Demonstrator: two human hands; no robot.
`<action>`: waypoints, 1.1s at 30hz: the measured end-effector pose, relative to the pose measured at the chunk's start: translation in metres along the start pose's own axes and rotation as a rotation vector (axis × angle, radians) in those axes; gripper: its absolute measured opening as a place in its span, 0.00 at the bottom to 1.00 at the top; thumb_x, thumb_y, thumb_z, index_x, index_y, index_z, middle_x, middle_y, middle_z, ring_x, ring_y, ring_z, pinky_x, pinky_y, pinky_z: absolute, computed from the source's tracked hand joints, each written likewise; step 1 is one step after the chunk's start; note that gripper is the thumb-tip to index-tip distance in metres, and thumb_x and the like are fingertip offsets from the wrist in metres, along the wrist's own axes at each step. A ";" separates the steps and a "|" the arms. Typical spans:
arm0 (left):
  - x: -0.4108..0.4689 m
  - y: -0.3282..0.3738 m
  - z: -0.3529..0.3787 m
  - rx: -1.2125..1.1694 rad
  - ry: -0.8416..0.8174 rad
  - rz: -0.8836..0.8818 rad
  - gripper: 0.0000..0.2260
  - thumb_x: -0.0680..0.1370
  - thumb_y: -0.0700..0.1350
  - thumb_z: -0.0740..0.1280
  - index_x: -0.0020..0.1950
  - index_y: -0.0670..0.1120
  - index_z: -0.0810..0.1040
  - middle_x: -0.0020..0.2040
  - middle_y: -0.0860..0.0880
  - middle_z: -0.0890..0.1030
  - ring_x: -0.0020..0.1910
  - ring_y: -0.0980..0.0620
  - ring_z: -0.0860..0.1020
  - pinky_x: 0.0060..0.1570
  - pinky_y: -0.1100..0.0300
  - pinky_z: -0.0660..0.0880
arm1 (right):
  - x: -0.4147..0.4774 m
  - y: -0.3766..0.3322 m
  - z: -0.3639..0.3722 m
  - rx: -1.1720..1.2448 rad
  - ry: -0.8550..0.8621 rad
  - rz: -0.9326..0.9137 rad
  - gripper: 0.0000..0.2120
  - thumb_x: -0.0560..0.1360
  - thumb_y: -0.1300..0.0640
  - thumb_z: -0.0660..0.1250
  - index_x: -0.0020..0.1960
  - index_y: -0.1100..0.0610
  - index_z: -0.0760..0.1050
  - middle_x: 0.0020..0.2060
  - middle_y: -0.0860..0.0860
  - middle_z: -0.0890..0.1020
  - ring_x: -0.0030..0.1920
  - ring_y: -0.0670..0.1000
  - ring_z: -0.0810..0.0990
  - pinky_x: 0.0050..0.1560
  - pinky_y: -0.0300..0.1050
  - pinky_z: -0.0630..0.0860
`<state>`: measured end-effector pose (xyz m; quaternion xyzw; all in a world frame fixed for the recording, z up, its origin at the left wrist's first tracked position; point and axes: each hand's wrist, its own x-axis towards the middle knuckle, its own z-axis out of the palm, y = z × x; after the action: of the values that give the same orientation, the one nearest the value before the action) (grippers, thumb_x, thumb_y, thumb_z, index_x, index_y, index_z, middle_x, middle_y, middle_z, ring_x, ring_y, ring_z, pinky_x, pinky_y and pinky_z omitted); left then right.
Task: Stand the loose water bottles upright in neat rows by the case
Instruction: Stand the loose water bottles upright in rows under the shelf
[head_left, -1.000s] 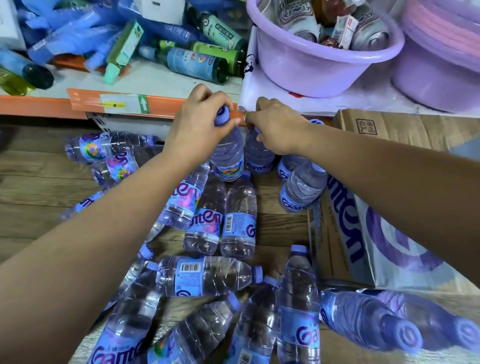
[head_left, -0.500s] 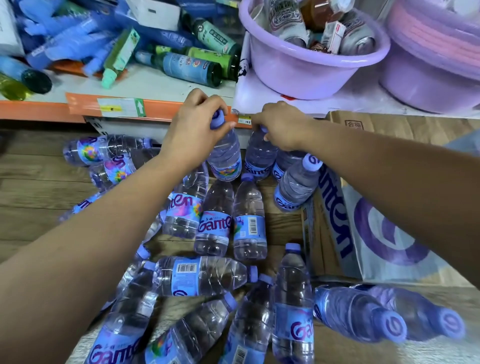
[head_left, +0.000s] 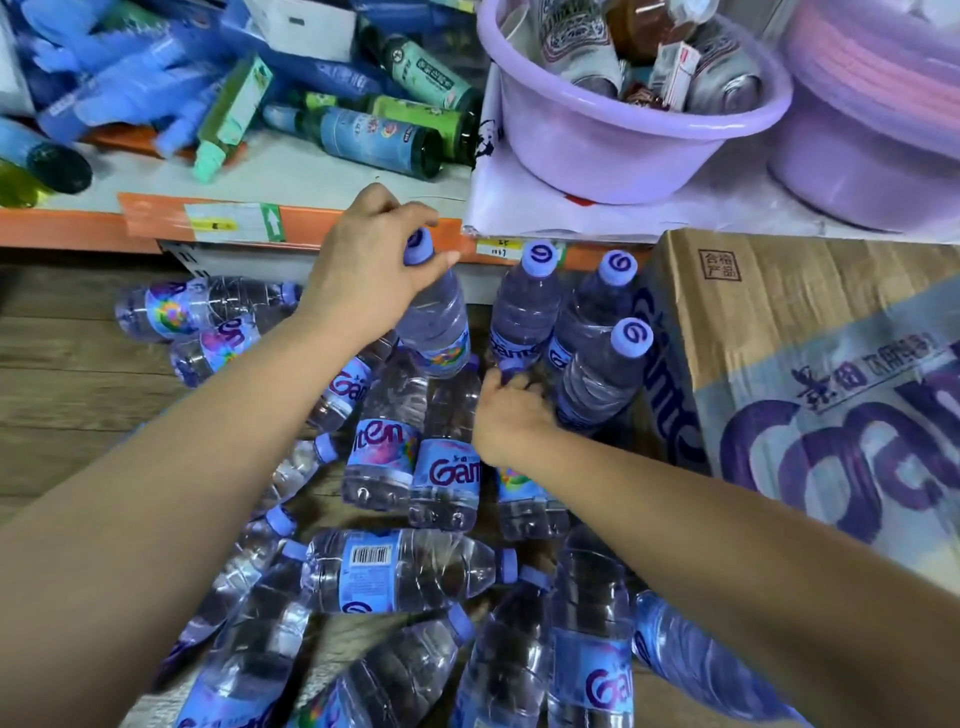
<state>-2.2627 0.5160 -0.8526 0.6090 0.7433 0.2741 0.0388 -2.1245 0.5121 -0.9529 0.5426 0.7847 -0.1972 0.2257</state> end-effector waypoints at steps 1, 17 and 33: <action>0.002 -0.001 0.000 0.021 -0.019 0.013 0.14 0.73 0.50 0.70 0.54 0.44 0.80 0.47 0.41 0.71 0.48 0.43 0.75 0.51 0.56 0.70 | 0.003 -0.001 0.005 0.003 -0.002 0.029 0.33 0.71 0.62 0.66 0.71 0.59 0.53 0.70 0.70 0.57 0.69 0.68 0.60 0.67 0.58 0.61; 0.016 0.036 -0.015 -0.119 -0.298 -0.174 0.13 0.64 0.45 0.78 0.45 0.44 0.81 0.44 0.50 0.76 0.41 0.52 0.72 0.41 0.65 0.65 | -0.042 0.015 -0.038 0.273 0.106 -0.140 0.28 0.68 0.57 0.69 0.63 0.51 0.60 0.60 0.56 0.65 0.62 0.61 0.65 0.54 0.53 0.71; -0.010 0.103 0.014 -0.154 -0.288 -0.168 0.17 0.70 0.47 0.74 0.55 0.41 0.78 0.52 0.41 0.75 0.46 0.39 0.79 0.50 0.47 0.78 | -0.105 0.102 -0.051 0.474 0.167 -0.238 0.11 0.70 0.64 0.66 0.48 0.56 0.67 0.47 0.54 0.71 0.47 0.58 0.74 0.46 0.47 0.73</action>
<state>-2.1636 0.5228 -0.8207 0.5728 0.7552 0.2360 0.2142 -2.0035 0.4944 -0.8577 0.4987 0.7907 -0.3551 0.0022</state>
